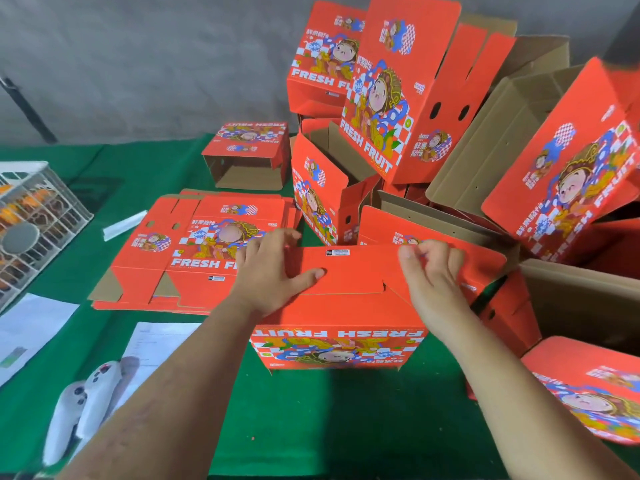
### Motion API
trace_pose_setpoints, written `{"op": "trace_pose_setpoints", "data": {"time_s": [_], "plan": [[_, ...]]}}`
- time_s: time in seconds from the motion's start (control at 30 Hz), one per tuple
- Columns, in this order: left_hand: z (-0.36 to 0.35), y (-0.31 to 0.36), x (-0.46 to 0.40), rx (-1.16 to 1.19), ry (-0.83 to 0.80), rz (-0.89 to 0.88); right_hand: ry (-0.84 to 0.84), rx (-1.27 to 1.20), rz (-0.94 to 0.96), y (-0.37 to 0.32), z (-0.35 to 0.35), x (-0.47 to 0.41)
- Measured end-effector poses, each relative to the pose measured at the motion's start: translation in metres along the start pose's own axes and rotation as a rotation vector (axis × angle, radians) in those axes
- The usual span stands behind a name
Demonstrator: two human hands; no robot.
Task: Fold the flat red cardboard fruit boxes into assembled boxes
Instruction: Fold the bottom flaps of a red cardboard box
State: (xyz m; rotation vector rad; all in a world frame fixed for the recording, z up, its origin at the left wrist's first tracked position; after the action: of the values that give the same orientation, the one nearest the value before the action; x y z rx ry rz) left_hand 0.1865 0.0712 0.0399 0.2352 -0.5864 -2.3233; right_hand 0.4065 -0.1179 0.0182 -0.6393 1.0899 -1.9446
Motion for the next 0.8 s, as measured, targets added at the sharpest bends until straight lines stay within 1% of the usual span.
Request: {"op": "trace_pose_setpoints", "data": {"time_s": [0.03,0.1,0.13,0.2,0.27,0.3,0.33,0.37,0.4,0.43,0.47,0.5,0.53,0.57,0.6,0.63,0.67,0.73,0.8], "plan": [[-0.001,-0.003,-0.001,-0.024,-0.028,0.036,-0.065,0.118,-0.020,-0.002,-0.005,-0.003],[-0.008,-0.005,-0.003,-0.167,-0.118,0.143,-0.233,0.367,-0.065,-0.004,-0.021,-0.009],[-0.014,-0.006,-0.004,-0.238,-0.168,0.198,-0.279,0.444,-0.095,-0.003,-0.027,-0.011],[-0.023,-0.004,-0.003,-0.310,-0.219,0.261,-0.246,0.536,-0.158,-0.005,-0.030,-0.013],[-0.027,-0.002,-0.003,-0.312,-0.198,0.244,-0.174,0.605,-0.196,-0.007,-0.028,-0.011],[-0.026,-0.003,-0.002,-0.271,-0.190,0.212,-0.163,0.621,-0.196,-0.006,-0.029,-0.010],[-0.023,-0.004,-0.002,-0.167,-0.178,0.166,-0.167,0.607,-0.183,-0.005,-0.030,-0.009],[-0.016,-0.007,-0.001,0.003,-0.138,0.125,-0.175,0.544,-0.158,-0.004,-0.030,-0.009],[-0.006,-0.017,0.001,0.239,-0.062,0.127,-0.178,0.427,-0.136,-0.002,-0.028,-0.010],[0.001,-0.034,0.005,0.487,0.042,0.190,-0.167,0.261,-0.134,-0.001,-0.025,-0.010],[0.003,-0.054,0.013,0.708,0.138,0.306,-0.142,0.060,-0.166,0.003,-0.021,-0.010],[-0.004,-0.072,0.021,0.881,0.164,0.450,-0.119,-0.157,-0.220,0.008,-0.019,-0.009],[-0.019,-0.081,0.030,1.016,0.101,0.580,-0.124,-0.341,-0.276,0.014,-0.022,-0.008],[-0.033,-0.083,0.039,1.130,0.016,0.666,-0.145,-0.427,-0.293,0.016,-0.025,-0.006],[-0.043,-0.078,0.047,1.212,-0.053,0.720,-0.155,-0.424,-0.263,0.014,-0.025,-0.004],[-0.045,-0.073,0.052,1.265,-0.072,0.737,-0.131,-0.386,-0.209,0.010,-0.020,-0.003],[-0.040,-0.069,0.054,1.297,-0.051,0.727,-0.094,-0.353,-0.166,0.005,-0.014,-0.002],[-0.021,-0.061,0.060,1.295,0.084,0.665,-0.068,-0.308,-0.085,-0.011,-0.005,0.003],[-0.004,-0.056,0.073,1.303,0.246,0.584,-0.081,-0.273,-0.028,-0.026,0.000,0.003]]}}
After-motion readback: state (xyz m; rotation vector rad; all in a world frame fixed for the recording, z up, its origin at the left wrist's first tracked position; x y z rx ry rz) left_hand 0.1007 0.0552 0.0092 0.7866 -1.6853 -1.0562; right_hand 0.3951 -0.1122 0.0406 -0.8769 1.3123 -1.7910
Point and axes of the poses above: each hand's wrist, its own x-axis away from the middle knuckle, its own z-axis out of the back of the hand, y = z × x, the point moved 9 cm from there along -x, towards the middle knuckle, and after that the axes turned 14 degrees about -y, right-handed, at the moved point
